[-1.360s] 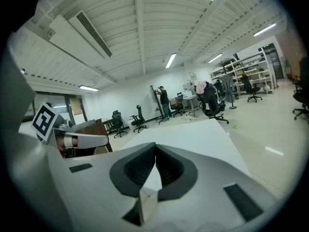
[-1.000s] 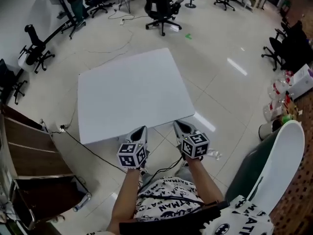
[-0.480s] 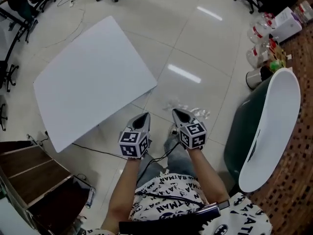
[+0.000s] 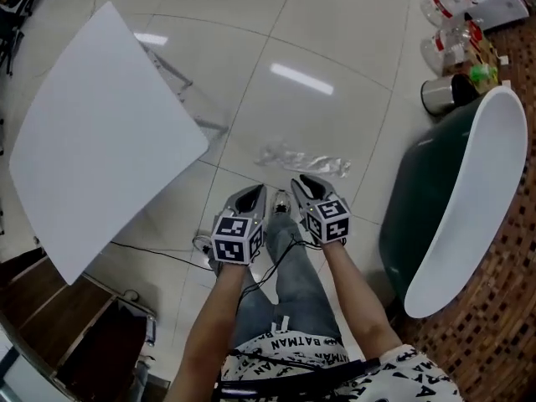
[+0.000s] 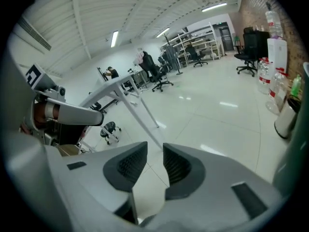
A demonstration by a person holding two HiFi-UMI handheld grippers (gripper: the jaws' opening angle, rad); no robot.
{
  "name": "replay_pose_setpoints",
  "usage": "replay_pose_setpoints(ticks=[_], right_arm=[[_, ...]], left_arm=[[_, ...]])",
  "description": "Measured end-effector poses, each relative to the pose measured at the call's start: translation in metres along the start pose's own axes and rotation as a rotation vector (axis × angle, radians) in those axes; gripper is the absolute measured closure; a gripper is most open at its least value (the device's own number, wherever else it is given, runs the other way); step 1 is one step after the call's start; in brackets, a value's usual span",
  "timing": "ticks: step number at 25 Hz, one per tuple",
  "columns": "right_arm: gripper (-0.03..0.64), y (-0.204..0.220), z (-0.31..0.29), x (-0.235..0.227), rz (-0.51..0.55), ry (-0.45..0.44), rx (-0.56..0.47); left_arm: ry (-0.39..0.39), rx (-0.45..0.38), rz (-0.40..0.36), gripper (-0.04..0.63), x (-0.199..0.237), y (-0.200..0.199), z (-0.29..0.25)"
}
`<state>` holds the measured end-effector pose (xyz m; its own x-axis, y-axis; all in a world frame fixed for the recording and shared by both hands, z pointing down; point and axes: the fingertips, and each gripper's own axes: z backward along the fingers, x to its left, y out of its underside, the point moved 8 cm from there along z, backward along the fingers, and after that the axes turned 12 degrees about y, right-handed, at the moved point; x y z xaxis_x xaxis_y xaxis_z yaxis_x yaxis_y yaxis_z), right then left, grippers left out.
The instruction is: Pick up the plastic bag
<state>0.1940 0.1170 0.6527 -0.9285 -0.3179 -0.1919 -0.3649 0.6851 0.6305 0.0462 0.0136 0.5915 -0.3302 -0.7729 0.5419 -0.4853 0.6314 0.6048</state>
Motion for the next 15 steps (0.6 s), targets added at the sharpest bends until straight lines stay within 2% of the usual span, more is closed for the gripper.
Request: replay_pose_setpoints(ticks=[1, 6, 11, 15], right_arm=[[0.500, 0.010, -0.015, -0.010, 0.005, 0.004, 0.021], [0.399, 0.067, -0.095, -0.052, 0.009, 0.023, 0.123], [0.382, 0.131, -0.177, -0.074, 0.030, 0.044, 0.210], [0.296, 0.176, -0.248, -0.086, 0.063, 0.012, 0.247]], left_arm=[[0.002, 0.014, 0.003, 0.594, 0.006, 0.007, -0.016], [0.006, 0.071, 0.029, 0.594, 0.040, 0.045, -0.088], [-0.002, 0.133, 0.072, 0.594, 0.093, 0.102, -0.149], [-0.012, 0.169, 0.088, 0.594, 0.133, 0.141, -0.193]])
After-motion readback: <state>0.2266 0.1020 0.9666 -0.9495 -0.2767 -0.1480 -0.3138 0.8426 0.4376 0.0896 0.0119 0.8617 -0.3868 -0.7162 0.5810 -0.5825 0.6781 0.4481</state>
